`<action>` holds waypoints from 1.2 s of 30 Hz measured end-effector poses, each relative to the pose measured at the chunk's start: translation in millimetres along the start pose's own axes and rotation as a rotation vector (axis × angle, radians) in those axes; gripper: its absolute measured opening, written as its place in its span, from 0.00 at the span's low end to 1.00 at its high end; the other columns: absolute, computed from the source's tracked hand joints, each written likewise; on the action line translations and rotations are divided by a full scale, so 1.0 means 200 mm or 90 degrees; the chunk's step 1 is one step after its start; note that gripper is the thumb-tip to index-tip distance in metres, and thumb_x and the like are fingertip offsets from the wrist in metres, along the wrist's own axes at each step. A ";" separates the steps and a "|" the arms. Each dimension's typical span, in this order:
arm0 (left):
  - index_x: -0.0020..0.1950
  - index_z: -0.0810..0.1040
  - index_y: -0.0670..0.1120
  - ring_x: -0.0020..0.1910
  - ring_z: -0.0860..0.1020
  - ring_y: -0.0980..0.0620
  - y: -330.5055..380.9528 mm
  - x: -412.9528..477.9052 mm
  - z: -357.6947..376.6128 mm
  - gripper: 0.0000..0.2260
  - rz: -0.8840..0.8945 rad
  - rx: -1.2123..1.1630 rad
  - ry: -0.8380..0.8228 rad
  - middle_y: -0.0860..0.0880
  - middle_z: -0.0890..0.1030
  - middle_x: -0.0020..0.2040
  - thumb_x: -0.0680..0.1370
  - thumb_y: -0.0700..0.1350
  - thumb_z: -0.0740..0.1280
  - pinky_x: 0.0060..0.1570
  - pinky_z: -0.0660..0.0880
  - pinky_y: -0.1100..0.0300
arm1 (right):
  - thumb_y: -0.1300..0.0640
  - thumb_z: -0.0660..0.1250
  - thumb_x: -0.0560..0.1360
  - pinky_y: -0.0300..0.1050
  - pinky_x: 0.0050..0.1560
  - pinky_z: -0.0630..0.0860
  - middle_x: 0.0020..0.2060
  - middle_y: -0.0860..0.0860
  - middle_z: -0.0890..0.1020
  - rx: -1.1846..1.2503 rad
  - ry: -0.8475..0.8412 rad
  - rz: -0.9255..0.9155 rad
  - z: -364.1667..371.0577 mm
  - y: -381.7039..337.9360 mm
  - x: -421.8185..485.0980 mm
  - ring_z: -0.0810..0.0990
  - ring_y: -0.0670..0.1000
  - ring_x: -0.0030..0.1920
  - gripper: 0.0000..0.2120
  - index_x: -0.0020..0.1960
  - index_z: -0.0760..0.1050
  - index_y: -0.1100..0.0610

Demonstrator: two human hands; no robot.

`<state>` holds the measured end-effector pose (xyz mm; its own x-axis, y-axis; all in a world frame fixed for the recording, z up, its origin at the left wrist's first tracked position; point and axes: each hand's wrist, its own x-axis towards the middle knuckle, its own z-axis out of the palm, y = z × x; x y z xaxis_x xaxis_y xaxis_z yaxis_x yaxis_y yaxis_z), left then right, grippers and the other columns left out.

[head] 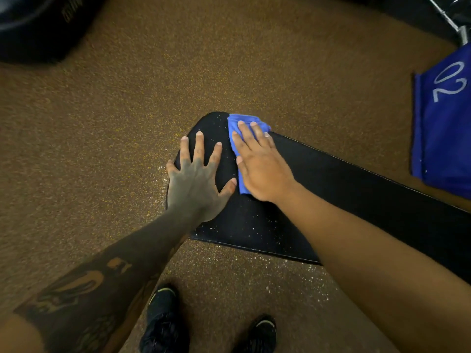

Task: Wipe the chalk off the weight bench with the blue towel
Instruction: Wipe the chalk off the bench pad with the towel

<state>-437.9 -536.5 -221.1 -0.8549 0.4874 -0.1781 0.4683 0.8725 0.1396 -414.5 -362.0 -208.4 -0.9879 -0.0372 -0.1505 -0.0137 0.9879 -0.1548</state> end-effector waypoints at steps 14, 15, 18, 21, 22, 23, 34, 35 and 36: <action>0.80 0.44 0.53 0.80 0.42 0.37 0.00 -0.01 -0.01 0.36 0.008 -0.009 -0.008 0.42 0.41 0.82 0.77 0.69 0.47 0.69 0.61 0.33 | 0.54 0.49 0.83 0.60 0.78 0.50 0.80 0.56 0.52 -0.011 0.001 0.059 -0.03 0.01 0.14 0.49 0.59 0.80 0.26 0.79 0.53 0.59; 0.80 0.43 0.53 0.80 0.42 0.36 0.00 -0.01 -0.01 0.36 0.007 -0.007 -0.008 0.42 0.41 0.82 0.77 0.69 0.47 0.69 0.61 0.33 | 0.54 0.50 0.83 0.59 0.78 0.48 0.80 0.56 0.52 -0.016 -0.006 0.016 -0.03 -0.01 0.13 0.48 0.58 0.80 0.26 0.80 0.53 0.59; 0.80 0.43 0.53 0.80 0.42 0.37 0.00 -0.01 -0.01 0.35 0.007 -0.009 -0.011 0.42 0.41 0.82 0.78 0.68 0.47 0.69 0.61 0.33 | 0.54 0.50 0.83 0.57 0.78 0.46 0.81 0.54 0.52 -0.043 -0.019 -0.065 -0.04 0.03 0.11 0.48 0.57 0.80 0.26 0.80 0.53 0.58; 0.80 0.44 0.53 0.80 0.42 0.37 0.00 -0.01 -0.01 0.34 0.006 -0.019 -0.013 0.42 0.42 0.82 0.78 0.67 0.47 0.70 0.60 0.33 | 0.53 0.49 0.83 0.59 0.78 0.49 0.80 0.56 0.52 -0.026 0.004 0.071 -0.05 0.05 0.15 0.48 0.59 0.80 0.26 0.80 0.53 0.58; 0.80 0.44 0.53 0.80 0.42 0.37 0.00 -0.01 -0.01 0.34 0.006 -0.017 -0.013 0.42 0.42 0.82 0.78 0.66 0.47 0.69 0.61 0.33 | 0.53 0.50 0.83 0.60 0.78 0.50 0.80 0.56 0.52 -0.014 0.006 0.086 -0.05 0.01 0.16 0.48 0.59 0.80 0.26 0.80 0.53 0.58; 0.80 0.44 0.53 0.80 0.43 0.37 0.00 -0.01 -0.01 0.34 0.006 -0.015 -0.017 0.42 0.42 0.82 0.79 0.66 0.47 0.70 0.61 0.33 | 0.53 0.50 0.83 0.60 0.78 0.49 0.80 0.56 0.52 -0.012 0.003 0.064 -0.04 -0.02 0.16 0.48 0.59 0.80 0.26 0.80 0.53 0.59; 0.80 0.54 0.48 0.74 0.65 0.40 -0.10 0.03 -0.05 0.28 -0.193 -0.378 0.024 0.42 0.62 0.78 0.82 0.56 0.56 0.68 0.67 0.41 | 0.47 0.51 0.83 0.65 0.76 0.48 0.81 0.54 0.47 -0.046 -0.032 -0.016 -0.01 -0.09 0.14 0.44 0.59 0.80 0.28 0.81 0.50 0.50; 0.79 0.55 0.48 0.72 0.68 0.40 -0.11 0.04 -0.07 0.27 -0.223 -0.400 0.013 0.42 0.66 0.76 0.83 0.55 0.56 0.67 0.67 0.43 | 0.48 0.50 0.83 0.65 0.76 0.48 0.81 0.54 0.47 -0.032 -0.024 0.014 -0.01 -0.08 0.16 0.45 0.59 0.80 0.28 0.81 0.49 0.51; 0.79 0.57 0.47 0.70 0.70 0.40 -0.12 0.05 -0.07 0.26 -0.245 -0.421 0.003 0.42 0.70 0.74 0.83 0.55 0.55 0.66 0.67 0.45 | 0.49 0.50 0.83 0.64 0.77 0.47 0.81 0.54 0.48 -0.004 -0.014 0.063 -0.01 -0.08 0.19 0.45 0.58 0.80 0.28 0.81 0.48 0.53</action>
<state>-460.8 -552.6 -212.2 -0.9322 0.1523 -0.3284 -0.0925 0.7769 0.6228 -452.6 -378.5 -210.8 -0.9809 0.0580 -0.1856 0.0832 0.9879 -0.1312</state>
